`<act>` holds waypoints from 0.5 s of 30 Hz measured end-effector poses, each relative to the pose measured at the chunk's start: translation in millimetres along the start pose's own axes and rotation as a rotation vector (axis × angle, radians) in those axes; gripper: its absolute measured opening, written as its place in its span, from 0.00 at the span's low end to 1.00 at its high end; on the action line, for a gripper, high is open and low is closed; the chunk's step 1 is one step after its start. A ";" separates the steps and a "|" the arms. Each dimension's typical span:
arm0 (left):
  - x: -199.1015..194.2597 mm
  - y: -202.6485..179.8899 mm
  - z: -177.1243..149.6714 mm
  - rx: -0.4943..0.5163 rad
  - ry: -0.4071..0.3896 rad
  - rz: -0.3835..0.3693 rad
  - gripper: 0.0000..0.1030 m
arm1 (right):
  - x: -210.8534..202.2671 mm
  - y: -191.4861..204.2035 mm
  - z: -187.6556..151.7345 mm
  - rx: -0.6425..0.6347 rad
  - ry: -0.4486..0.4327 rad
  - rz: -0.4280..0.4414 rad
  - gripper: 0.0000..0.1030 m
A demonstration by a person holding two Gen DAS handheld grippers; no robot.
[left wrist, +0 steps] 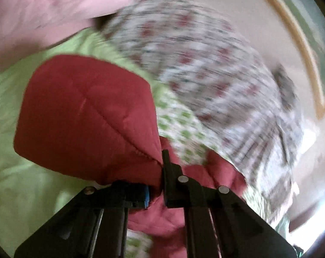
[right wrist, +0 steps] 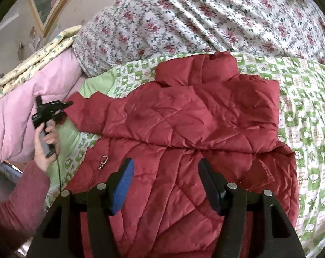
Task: Fold large clothes
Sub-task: 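Grasp the other sleeve with the left gripper and lift it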
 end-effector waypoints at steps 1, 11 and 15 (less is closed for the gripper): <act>-3.6 -12.0 -7.1 0.027 0.006 -0.014 0.06 | -0.4 -2.3 -0.5 0.011 -0.002 0.005 0.62; 12.0 -126.7 -102.1 0.307 0.161 -0.128 0.06 | -11.7 -31.0 -4.7 0.087 -0.028 0.014 0.62; 28.8 -156.7 -139.5 0.390 0.228 -0.141 0.06 | -17.7 -47.3 -4.5 0.127 -0.047 0.013 0.62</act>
Point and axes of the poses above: each gripper's, at about its wrist camera, not at the fingertips, and x roughly the way its jaws point, y to its left, z to its top, the point moved 1 cm from there along x, roughly the way its jaws point, and after that the axes turned 14 degrees about -x, right-handed, at the moved point
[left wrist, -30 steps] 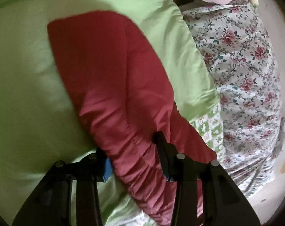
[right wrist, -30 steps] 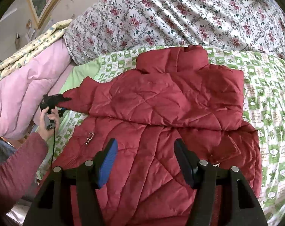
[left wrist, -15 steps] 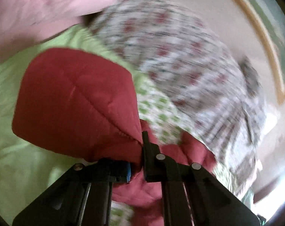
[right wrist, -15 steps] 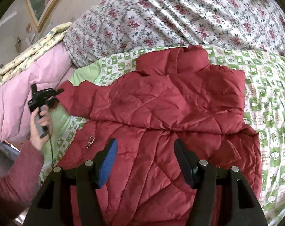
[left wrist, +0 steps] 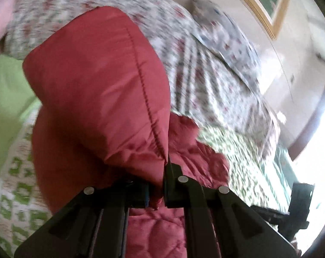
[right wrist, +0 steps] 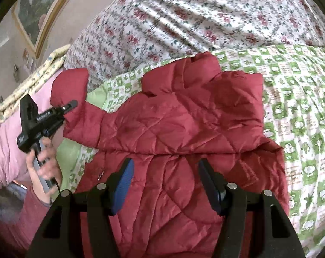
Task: Fold large clothes
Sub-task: 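Fold the held sleeve across the jacket body with the left gripper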
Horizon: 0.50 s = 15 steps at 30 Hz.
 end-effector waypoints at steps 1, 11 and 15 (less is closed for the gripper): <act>8.6 -11.4 -5.4 0.024 0.019 0.001 0.06 | -1.3 -4.5 0.7 0.011 -0.004 0.000 0.62; 93.4 -61.6 -65.7 0.180 0.191 0.055 0.06 | -1.2 -44.9 8.4 0.124 -0.054 0.037 0.63; 116.2 -59.6 -85.4 0.194 0.237 0.072 0.07 | 7.8 -63.7 14.5 0.172 -0.061 0.056 0.63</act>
Point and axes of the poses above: each gripper's, at about its wrist camera, not at the fingertips, and x roughly the way its jaws point, y to its left, z to its top, the point moved 1 cm from there along x, roughly the way its jaws point, and after that the axes turned 14 degrees about -x, right-handed, at the moved point
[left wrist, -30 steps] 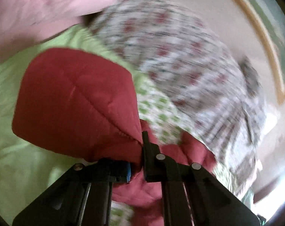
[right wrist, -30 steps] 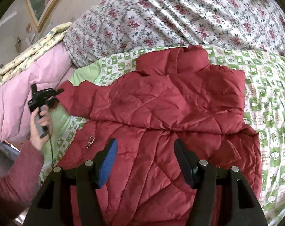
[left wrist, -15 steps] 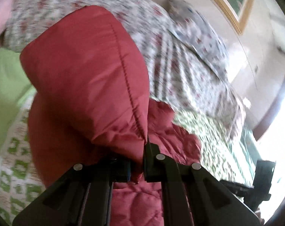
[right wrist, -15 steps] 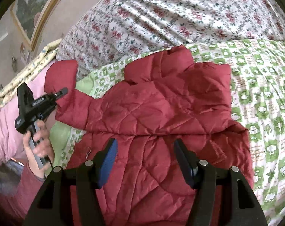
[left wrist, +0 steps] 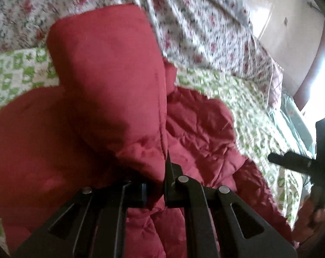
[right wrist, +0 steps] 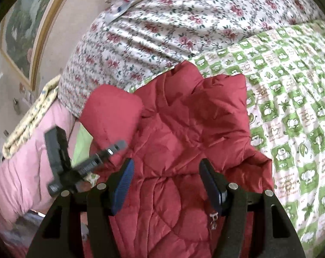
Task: Fold large clothes
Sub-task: 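Fold the held sleeve across the jacket body with the left gripper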
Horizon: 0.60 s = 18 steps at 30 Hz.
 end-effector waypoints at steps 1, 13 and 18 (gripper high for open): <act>3.5 0.5 -2.3 0.002 0.010 -0.004 0.08 | 2.8 -4.3 2.1 0.011 0.001 0.002 0.63; 14.2 -0.9 -19.9 0.047 0.083 -0.067 0.28 | 60.8 -46.3 26.1 0.196 0.027 0.181 0.75; 20.8 -8.8 -26.5 0.075 0.091 -0.044 0.32 | 83.9 -48.5 29.7 0.216 0.055 0.205 0.75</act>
Point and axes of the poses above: each gripper's, at about its wrist camera, not at the fingertips, and x roughly the way its jaws point, y to its left, z to its top, the point moved 1 cm from there along x, roughly the way its jaws point, and after that the axes turned 14 degrees about -x, right-handed, at the moved point
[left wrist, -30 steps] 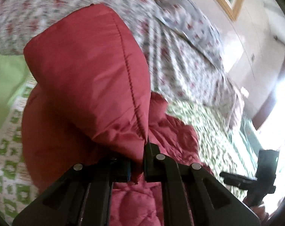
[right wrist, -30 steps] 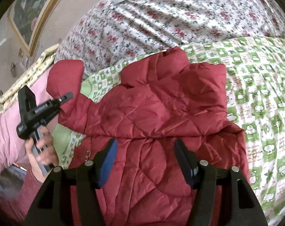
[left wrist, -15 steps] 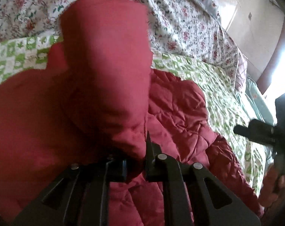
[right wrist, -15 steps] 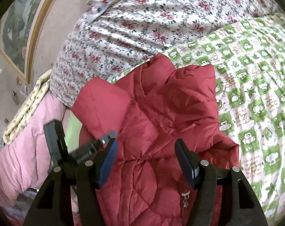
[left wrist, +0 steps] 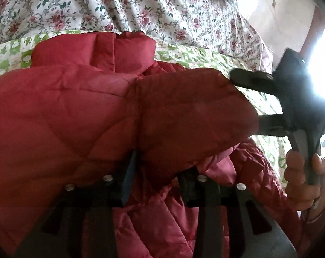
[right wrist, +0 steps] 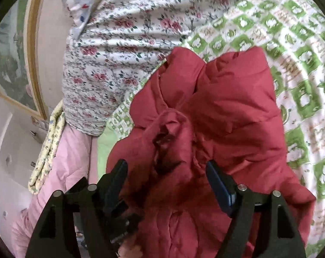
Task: Fold large clothes
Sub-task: 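Fold the held sleeve across the jacket body with the left gripper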
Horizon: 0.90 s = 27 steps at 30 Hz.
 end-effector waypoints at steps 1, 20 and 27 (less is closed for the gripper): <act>-0.8 -0.1 0.2 -0.004 0.003 -0.002 0.32 | 3.9 0.3 0.6 -0.012 0.007 -0.022 0.75; -90.7 74.4 44.6 -0.206 -0.118 0.090 0.35 | -19.1 7.8 3.7 -0.204 -0.015 -0.292 0.08; -45.2 117.7 40.2 -0.303 -0.015 0.127 0.34 | 0.3 -0.5 -5.1 -0.270 0.061 -0.405 0.08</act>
Point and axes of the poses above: each gripper's, at about its wrist camera, not at the fingertips, and x roughly the way its jaws point, y to its left, z to its top, the point moved 1 cm from there along x, roughly the way its jaws point, and after that the axes turned 14 degrees about -x, right-handed, at the moved point
